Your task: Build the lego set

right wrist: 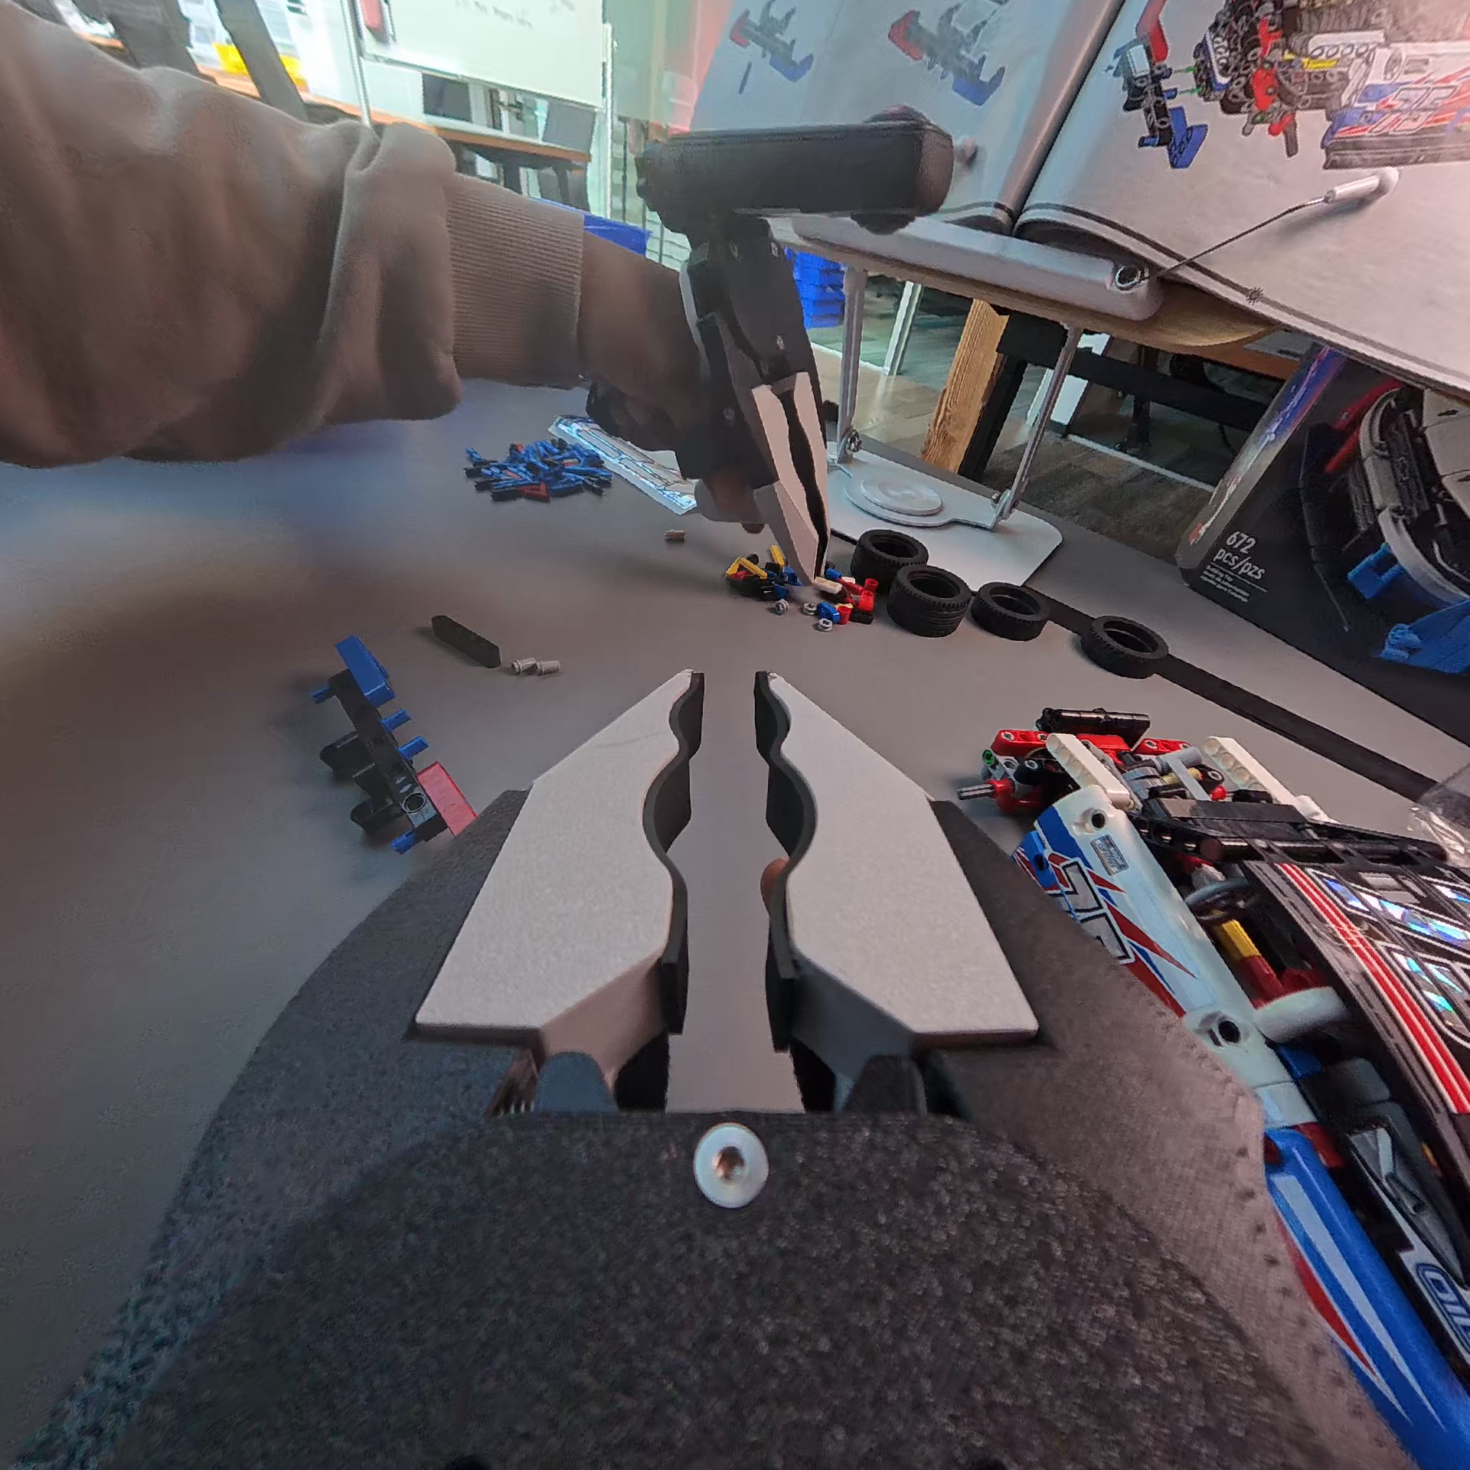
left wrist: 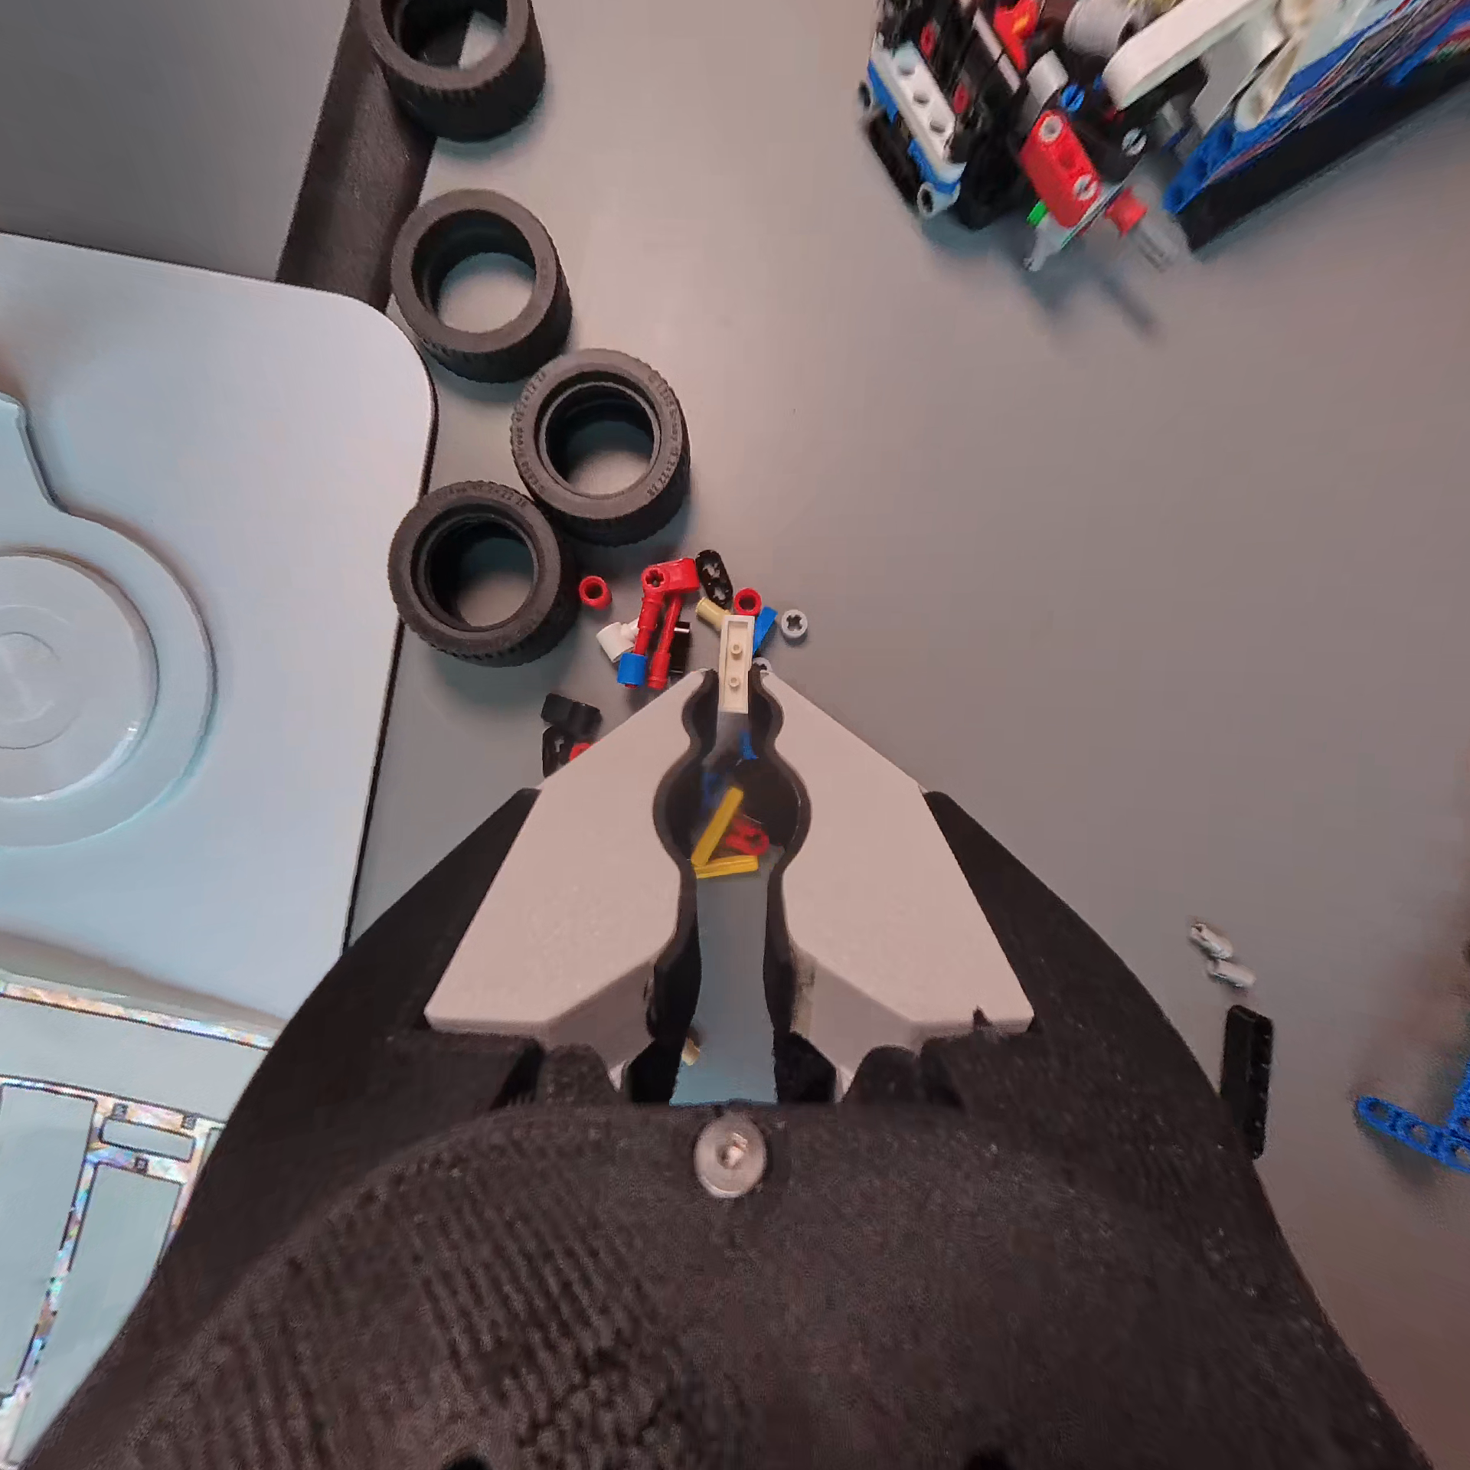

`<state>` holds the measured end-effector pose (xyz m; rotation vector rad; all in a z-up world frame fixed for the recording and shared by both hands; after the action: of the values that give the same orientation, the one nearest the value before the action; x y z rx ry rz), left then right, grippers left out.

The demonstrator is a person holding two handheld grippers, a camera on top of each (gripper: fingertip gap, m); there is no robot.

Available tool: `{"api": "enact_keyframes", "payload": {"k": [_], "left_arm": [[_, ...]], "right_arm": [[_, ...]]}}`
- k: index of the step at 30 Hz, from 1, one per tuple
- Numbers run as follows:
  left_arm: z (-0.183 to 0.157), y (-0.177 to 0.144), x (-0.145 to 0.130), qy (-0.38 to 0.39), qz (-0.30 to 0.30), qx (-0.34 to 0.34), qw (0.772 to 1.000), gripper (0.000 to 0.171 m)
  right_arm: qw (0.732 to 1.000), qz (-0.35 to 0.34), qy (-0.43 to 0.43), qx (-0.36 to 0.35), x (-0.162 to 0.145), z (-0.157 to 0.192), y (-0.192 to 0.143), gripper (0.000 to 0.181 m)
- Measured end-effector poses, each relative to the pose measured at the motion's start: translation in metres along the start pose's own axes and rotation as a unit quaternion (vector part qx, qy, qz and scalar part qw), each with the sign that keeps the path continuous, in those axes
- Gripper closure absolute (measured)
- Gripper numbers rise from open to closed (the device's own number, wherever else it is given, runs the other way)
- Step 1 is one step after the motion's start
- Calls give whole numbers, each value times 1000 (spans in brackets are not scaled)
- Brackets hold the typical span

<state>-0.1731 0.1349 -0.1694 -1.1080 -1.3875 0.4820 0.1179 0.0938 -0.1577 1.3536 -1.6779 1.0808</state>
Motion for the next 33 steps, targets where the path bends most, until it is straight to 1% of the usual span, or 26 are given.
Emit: {"api": "enact_keyframes", "payload": {"k": [1,3,5,7,10,11,12,13,14,15,17,19,21,23,25,28,30,32,33], "left_arm": [[-4,-7,1,-12,-21,-16,1000,166],[-18,-24,0,-36,-61,-71,995,166],[-42,-39,-6,-63,-100,-160,980,166],[-73,-51,-16,-86,-137,-261,952,166],[-122,-62,-39,-92,-195,-369,904,166],[-136,-64,-47,-94,-217,-392,889,166],[-148,-65,-55,-95,-239,-408,876,166],[-159,-67,-62,-95,-258,-417,866,166],[-169,-68,-69,-92,-274,-419,861,166],[-177,-69,-74,-85,-285,-416,859,166],[-187,-72,-82,-73,-303,-406,859,166],[-192,-76,-85,-72,-312,-401,858,166],[-194,-80,-88,-67,-317,-388,863,166],[-197,-84,-89,-65,-323,-388,861,166],[-200,-85,-91,-55,-321,-379,866,166],[-206,-86,-92,-44,-319,-372,871,166],[-205,-88,-94,-47,-322,-348,879,166],[-198,-95,-97,-59,-337,-309,887,147],[-193,-98,-101,-63,-336,-278,897,141]], "right_arm": [[1000,-1,-1,-2,0,0,0,171],[1000,-2,-2,-3,1,-1,-1,170],[1000,-3,-5,-4,2,0,-1,171],[1000,-8,-10,-2,4,1,-1,170],[999,-45,-14,22,13,9,-2,168],[996,-71,14,44,18,12,-2,167],[990,-100,64,79,23,14,-3,165],[977,-124,120,121,28,17,-4,162],[963,-145,171,152,32,18,-4,158],[948,-168,213,168,36,18,-5,158],[925,-201,261,187,43,18,-5,159],[919,-207,264,209,47,23,-6,163],[915,-216,253,231,51,29,-8,167],[913,-222,244,240,55,33,-10,166],[917,-217,232,242,57,37,-11,166],[922,-213,222,234,59,40,-11,176],[925,-201,216,239,59,39,-10,176],[937,-163,186,245,59,32,-8,176],[949,-115,158,248,57,26,-4,176]]}}
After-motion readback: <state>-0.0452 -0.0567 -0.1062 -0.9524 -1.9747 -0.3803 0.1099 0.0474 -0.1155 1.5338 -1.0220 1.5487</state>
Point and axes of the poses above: each gripper's, where its closed fingertips meet, y out along the fingers, x out of its top, z = x × y across the jaws, the point moved 9 cm from there along -y, back along the fingers, and after that the axes turned 15 degrees about -y, right-handed, at the moved point
